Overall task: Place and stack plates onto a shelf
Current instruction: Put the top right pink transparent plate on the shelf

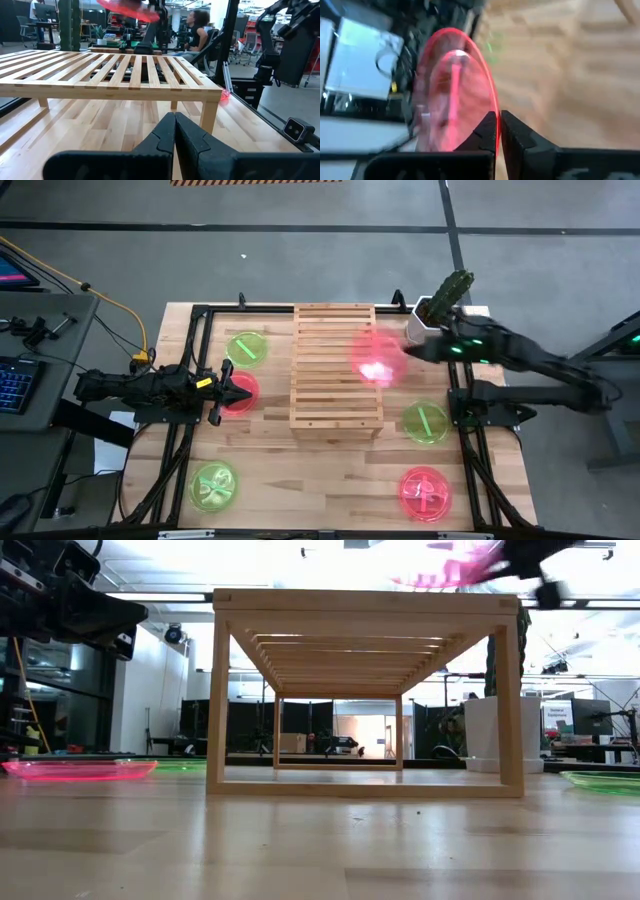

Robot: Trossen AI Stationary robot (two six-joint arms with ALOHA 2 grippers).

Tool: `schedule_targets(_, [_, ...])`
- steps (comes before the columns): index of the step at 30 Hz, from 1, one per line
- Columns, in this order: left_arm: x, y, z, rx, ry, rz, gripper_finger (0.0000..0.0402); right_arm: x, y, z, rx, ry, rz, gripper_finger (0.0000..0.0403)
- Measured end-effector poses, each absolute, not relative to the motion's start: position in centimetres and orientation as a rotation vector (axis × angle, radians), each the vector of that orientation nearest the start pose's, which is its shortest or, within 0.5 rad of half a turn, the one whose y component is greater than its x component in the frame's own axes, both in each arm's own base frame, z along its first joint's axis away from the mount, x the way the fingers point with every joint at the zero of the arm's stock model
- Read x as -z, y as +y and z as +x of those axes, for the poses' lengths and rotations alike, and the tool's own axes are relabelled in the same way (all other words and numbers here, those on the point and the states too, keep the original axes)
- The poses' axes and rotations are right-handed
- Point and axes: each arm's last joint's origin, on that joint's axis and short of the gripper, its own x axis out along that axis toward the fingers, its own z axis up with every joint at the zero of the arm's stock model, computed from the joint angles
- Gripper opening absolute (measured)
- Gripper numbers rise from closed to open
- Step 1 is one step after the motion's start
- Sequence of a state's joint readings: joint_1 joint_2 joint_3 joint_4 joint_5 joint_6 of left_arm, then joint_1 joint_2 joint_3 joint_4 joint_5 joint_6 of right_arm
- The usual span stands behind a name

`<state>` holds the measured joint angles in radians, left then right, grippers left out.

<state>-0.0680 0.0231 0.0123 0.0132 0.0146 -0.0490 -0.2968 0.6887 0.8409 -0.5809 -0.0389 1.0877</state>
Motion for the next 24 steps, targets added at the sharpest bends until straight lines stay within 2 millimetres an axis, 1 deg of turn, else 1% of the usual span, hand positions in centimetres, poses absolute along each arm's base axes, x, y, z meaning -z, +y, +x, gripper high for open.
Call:
schedule_targets(3, [-16.7,-0.7,9.8,0.082,0.0,-0.049,0.0001,-32.3,-6.0,17.7,0.493,0.161,1.085,0.0])
schedule_targets(5, [-16.7,-0.7,9.8,0.083,0.0,-0.049,0.0001,-31.5,-7.6,20.0,0.514,0.12,1.076,0.0])
schedule_targets(7, [-16.7,-0.7,9.8,0.083,0.0,-0.049,0.0001,-30.3,-9.3,21.9,0.553,0.097,1.088,0.0])
schedule_targets(10, [-16.7,-0.7,9.8,0.083,0.0,-0.049,0.0001,-28.1,-11.6,23.8,0.629,0.097,1.124,0.0])
schedule_targets(13, [-16.7,-0.7,9.8,0.083,0.0,-0.049,0.0001,-26.9,-13.2,25.0,0.651,0.063,1.152,0.0])
schedule_targets(16, [-16.7,-0.7,9.8,0.082,0.0,-0.049,0.0001,-25.8,-14.2,25.5,0.675,0.06,1.181,0.0])
schedule_targets(19, [-16.7,-0.7,9.8,0.082,0.0,-0.049,0.0001,-25.4,-14.6,25.6,0.692,0.066,1.187,0.0])
schedule_targets(24, [-16.7,-0.7,9.8,0.082,0.0,-0.049,0.0001,-25.1,-14.7,25.7,0.7,0.073,1.188,0.0])
